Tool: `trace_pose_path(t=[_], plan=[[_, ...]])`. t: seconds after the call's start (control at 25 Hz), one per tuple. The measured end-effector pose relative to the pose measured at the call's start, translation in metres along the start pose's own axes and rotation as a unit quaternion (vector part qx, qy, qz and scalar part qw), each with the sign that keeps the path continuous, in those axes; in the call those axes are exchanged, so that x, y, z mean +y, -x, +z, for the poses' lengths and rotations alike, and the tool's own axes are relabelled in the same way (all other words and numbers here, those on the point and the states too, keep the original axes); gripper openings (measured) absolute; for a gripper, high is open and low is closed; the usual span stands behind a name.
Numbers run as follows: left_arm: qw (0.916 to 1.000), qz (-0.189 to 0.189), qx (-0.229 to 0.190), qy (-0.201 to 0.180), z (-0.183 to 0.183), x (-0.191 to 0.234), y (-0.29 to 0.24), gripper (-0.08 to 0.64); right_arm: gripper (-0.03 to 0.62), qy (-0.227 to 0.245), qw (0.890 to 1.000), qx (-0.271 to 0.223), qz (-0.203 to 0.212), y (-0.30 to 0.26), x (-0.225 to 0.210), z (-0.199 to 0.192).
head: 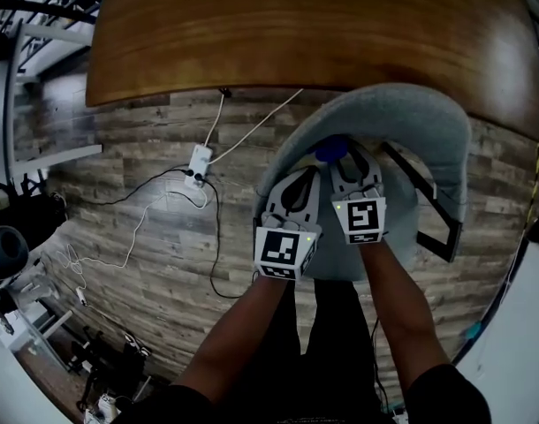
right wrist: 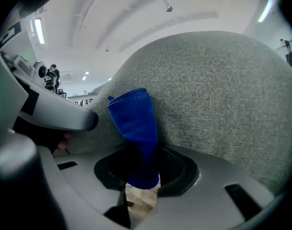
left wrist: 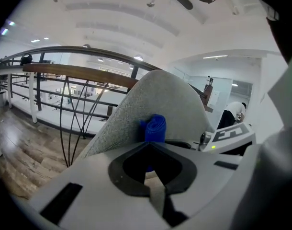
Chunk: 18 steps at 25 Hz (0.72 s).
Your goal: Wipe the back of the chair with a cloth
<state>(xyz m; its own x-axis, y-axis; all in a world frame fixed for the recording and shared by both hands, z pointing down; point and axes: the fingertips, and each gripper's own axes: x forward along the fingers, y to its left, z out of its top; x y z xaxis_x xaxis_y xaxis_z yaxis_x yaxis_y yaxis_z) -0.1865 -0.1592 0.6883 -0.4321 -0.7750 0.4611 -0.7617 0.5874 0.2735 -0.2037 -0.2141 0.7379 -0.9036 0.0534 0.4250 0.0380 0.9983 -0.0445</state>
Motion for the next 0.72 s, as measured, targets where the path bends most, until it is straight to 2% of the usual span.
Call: trace_pose_path(t=[0.24,0.52,0.72], plan=[[0.9997,-0.015,0.015,-0.011,-0.005,-0.012,-0.010,0.006,0.110,-0.021,0.999,0.003,-0.042,0.007,-0.030,-0.007],[0.9988,-0.036,0.024,-0.021,-0.006,-0.032,-0.024,0.006,0.110,-0.030,0.997,0.009,-0.071,0.016,-0.056,-0.018],[0.9969,-0.053,0.031,-0.050,-0.012,-0.041,-0.035,0.006,0.110,-0.050,0.994,0.013,-0.097,0.027,-0.077,-0.027]])
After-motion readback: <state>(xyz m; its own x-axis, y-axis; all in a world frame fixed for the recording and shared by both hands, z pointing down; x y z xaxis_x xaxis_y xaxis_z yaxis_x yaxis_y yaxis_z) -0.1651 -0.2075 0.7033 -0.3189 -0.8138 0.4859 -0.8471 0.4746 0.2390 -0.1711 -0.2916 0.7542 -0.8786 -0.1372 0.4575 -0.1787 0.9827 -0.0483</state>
